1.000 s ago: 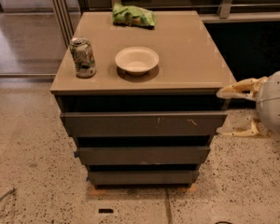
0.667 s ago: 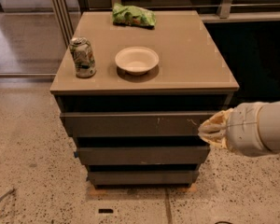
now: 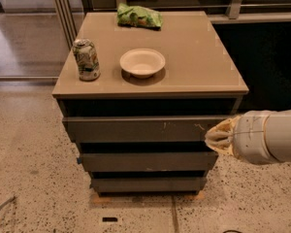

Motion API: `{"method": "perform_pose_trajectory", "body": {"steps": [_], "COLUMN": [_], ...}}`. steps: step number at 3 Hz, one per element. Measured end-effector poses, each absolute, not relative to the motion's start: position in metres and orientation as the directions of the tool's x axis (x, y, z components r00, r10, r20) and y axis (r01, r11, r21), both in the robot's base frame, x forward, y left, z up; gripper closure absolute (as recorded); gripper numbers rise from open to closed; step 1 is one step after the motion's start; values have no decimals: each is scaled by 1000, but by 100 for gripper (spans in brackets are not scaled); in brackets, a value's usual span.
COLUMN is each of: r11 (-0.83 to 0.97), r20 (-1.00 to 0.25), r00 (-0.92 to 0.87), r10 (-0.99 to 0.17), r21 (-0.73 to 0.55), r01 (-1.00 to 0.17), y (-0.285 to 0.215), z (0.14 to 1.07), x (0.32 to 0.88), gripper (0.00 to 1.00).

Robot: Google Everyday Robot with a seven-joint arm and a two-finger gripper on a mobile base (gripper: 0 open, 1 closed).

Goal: Open bottom drawer

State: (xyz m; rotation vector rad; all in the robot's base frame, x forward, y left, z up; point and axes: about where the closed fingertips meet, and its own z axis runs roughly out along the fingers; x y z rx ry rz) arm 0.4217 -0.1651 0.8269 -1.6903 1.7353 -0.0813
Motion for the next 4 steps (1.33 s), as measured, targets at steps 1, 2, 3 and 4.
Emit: {"method": "perform_pose_trajectory", "body": {"steps": [1,2,3,4], "r11": [106,90,132,169], "r20": [-370,-357,-435,-483], "r00": [105,111,85,31], "r10": [-923,-927,-896,-875], "r21": [-508,-501,-445,-366], "r01": [-855,-861,-886,-915], "y": [-166,-169,-168,-170], "z": [804,733,617,548], "x": [423,428,447,452], "gripper": [100,100,100,100]}}
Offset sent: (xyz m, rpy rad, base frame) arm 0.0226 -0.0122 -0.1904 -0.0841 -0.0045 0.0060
